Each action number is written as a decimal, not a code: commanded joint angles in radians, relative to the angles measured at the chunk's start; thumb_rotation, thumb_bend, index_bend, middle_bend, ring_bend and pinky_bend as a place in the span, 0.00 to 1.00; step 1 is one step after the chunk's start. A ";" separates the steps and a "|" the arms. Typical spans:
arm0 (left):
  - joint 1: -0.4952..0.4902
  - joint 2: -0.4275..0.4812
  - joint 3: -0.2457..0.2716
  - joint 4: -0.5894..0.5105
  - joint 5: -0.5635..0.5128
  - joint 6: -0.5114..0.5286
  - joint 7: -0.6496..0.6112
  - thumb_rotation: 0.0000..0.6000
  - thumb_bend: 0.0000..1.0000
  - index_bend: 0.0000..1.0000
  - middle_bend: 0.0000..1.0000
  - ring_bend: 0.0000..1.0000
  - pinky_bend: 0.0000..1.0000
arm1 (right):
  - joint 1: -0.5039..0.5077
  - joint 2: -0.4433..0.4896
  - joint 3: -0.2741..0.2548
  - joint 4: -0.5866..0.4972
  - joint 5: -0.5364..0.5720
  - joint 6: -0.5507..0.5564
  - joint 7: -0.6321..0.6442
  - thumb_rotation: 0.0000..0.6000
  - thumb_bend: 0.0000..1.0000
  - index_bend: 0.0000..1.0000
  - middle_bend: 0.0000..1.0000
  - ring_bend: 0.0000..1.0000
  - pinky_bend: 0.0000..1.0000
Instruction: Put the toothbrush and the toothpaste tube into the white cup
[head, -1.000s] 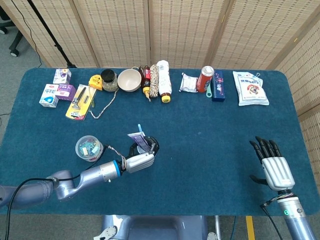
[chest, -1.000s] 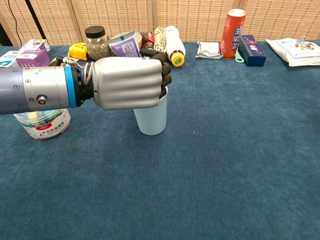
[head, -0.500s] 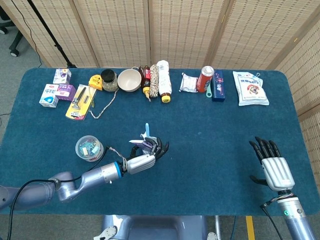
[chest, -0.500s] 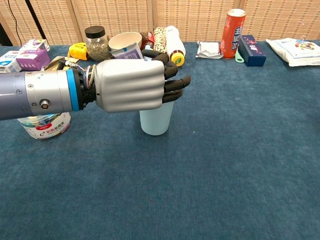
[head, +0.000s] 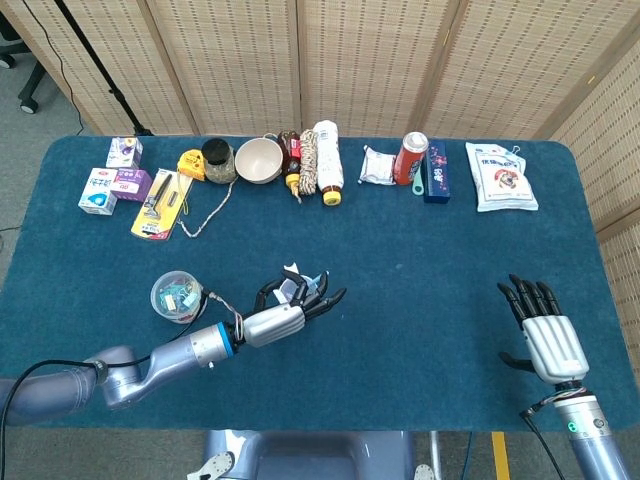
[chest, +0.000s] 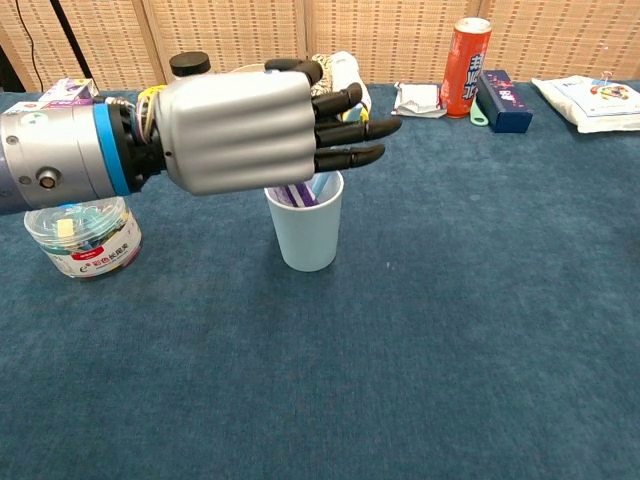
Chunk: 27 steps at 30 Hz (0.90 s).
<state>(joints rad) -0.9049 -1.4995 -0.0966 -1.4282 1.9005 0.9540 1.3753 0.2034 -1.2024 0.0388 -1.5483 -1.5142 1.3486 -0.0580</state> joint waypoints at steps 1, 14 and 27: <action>0.029 0.050 -0.021 -0.075 -0.002 0.068 -0.037 1.00 0.35 0.01 0.00 0.15 0.54 | 0.000 0.000 -0.001 -0.001 -0.001 -0.001 0.000 1.00 0.00 0.01 0.00 0.00 0.00; 0.292 0.271 -0.086 -0.328 -0.235 0.404 -0.320 1.00 0.20 0.00 0.00 0.00 0.28 | -0.001 -0.005 -0.003 -0.005 -0.004 0.001 -0.021 1.00 0.00 0.01 0.00 0.00 0.00; 0.602 0.406 0.048 -0.378 -0.492 0.521 -0.931 1.00 0.07 0.00 0.00 0.00 0.11 | -0.026 -0.049 0.045 0.055 -0.014 0.127 -0.077 1.00 0.00 0.00 0.00 0.00 0.00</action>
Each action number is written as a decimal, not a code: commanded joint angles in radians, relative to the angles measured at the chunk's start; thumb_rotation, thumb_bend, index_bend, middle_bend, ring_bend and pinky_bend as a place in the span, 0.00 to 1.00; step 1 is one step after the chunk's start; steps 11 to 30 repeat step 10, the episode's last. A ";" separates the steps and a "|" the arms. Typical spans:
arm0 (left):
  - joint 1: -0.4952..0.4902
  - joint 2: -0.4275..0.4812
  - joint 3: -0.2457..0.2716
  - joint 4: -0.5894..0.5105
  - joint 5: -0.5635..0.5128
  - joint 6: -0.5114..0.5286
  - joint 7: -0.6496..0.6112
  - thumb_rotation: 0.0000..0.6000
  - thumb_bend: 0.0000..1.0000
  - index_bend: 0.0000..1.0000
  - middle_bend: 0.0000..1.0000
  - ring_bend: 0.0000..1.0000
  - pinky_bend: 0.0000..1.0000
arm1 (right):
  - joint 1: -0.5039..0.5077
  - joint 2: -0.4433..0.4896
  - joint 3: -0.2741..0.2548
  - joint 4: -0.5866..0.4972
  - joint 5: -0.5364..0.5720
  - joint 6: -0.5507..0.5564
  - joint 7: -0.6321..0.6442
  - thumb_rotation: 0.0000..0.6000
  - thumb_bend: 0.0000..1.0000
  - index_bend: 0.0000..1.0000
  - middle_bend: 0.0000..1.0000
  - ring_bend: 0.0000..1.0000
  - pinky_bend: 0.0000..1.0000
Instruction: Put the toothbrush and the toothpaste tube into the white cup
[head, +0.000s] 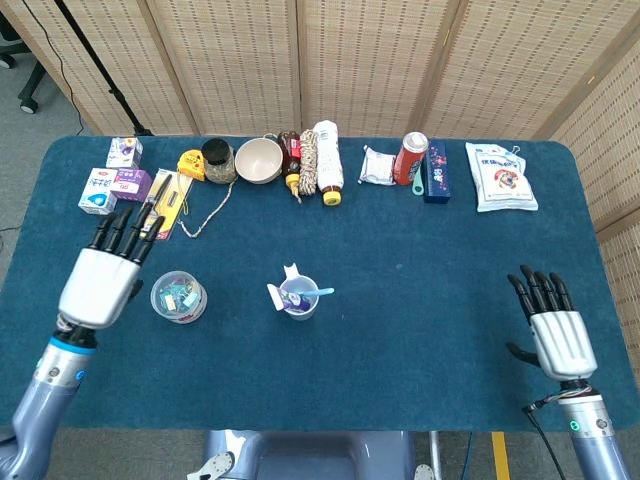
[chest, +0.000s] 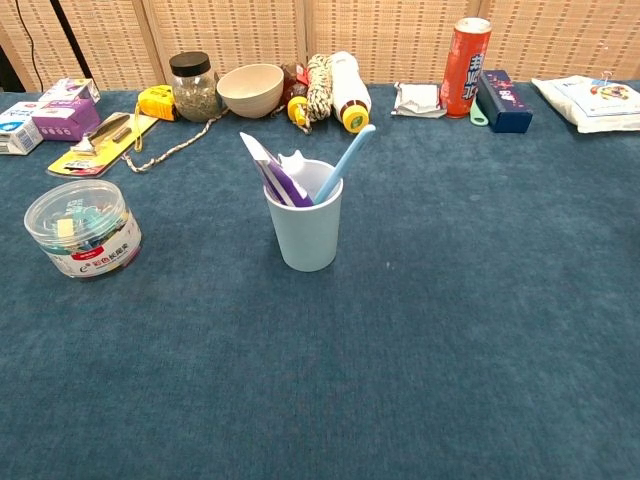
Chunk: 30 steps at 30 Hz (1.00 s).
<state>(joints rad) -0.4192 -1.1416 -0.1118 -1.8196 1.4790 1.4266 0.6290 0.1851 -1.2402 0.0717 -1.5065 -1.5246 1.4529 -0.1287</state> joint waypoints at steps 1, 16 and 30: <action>0.147 0.046 0.082 0.032 -0.082 0.054 -0.252 1.00 0.07 0.00 0.00 0.00 0.10 | -0.010 -0.012 0.015 0.015 -0.005 0.031 -0.006 1.00 0.00 0.00 0.00 0.00 0.00; 0.262 -0.017 0.139 0.175 -0.040 0.105 -0.538 1.00 0.07 0.00 0.00 0.00 0.04 | -0.024 0.007 0.018 0.009 -0.023 0.068 0.000 1.00 0.00 0.00 0.00 0.00 0.00; 0.262 -0.017 0.139 0.175 -0.040 0.105 -0.538 1.00 0.07 0.00 0.00 0.00 0.04 | -0.024 0.007 0.018 0.009 -0.023 0.068 0.000 1.00 0.00 0.00 0.00 0.00 0.00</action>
